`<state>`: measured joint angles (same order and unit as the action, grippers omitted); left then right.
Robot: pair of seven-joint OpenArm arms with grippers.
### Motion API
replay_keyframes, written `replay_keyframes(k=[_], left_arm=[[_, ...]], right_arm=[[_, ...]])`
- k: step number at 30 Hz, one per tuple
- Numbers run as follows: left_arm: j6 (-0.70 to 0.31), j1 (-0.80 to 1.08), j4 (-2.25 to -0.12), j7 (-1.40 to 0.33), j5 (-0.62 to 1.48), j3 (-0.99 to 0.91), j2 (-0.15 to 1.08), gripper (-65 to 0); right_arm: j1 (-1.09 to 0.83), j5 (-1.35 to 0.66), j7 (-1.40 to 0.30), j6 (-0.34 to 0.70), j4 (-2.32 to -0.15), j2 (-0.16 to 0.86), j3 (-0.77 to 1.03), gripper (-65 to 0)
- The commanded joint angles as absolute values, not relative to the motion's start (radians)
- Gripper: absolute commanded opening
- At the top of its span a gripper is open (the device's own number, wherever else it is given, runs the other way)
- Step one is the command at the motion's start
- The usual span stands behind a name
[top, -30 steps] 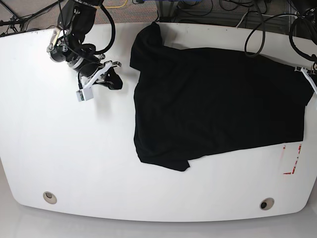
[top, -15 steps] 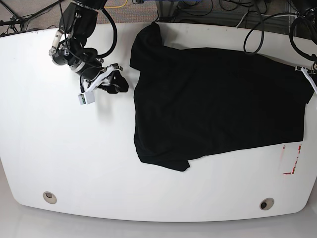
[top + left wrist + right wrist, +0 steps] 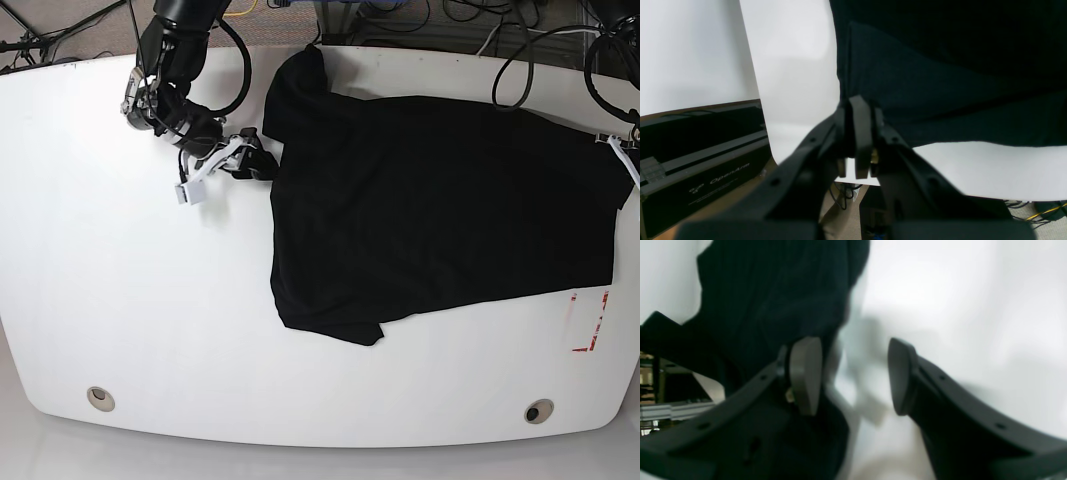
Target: Fold the T-shirt properly
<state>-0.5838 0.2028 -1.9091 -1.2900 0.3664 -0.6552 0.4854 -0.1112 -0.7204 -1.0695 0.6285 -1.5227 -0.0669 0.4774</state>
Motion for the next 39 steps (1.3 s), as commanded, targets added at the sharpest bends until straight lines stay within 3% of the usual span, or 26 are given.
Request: replay_keyframes(k=[1, 24, 26, 29, 31, 33, 39], left_arm=[[-0.585, 0.197, -1.925, -1.277, 0.364, -0.662, 0.507, -65.0], [-0.585, 0.197, -1.922, -1.277, 0.358, -0.661, 0.507, -65.0], [-0.585, 0.197, -1.922, -1.276, 0.358, -0.661, 0.507, -65.0], [-0.585, 0.197, -1.922, -1.276, 0.358, -0.661, 0.507, -65.0], [-0.585, 0.197, -1.922, -1.276, 0.358, -0.661, 0.507, -65.0], [-0.585, 0.197, -1.92, -1.276, 0.358, -0.661, 0.507, -65.0], [-0.585, 0.197, -1.92, -1.276, 0.358, -0.661, 0.507, -65.0]], right_arm=[[-0.102, -0.734, -1.061, 0.633, -1.535, -0.071, 0.444, -33.8], [-0.077, -0.733, -1.053, 0.634, -1.42, -0.107, 0.358, -34.9], [-0.076, -0.733, -1.04, 0.634, -1.403, -0.107, 0.358, -37.9], [-0.076, -0.733, -1.021, 0.633, -1.395, -0.105, 0.357, -47.4], [-0.079, -0.733, -1.018, 0.631, -1.397, -0.105, 0.357, -58.8], [-0.081, -0.733, -1.018, 0.631, -1.397, -0.104, 0.357, -65.0], [-0.087, -0.737, -1.02, 0.631, -1.426, -0.097, 0.364, -65.0]])
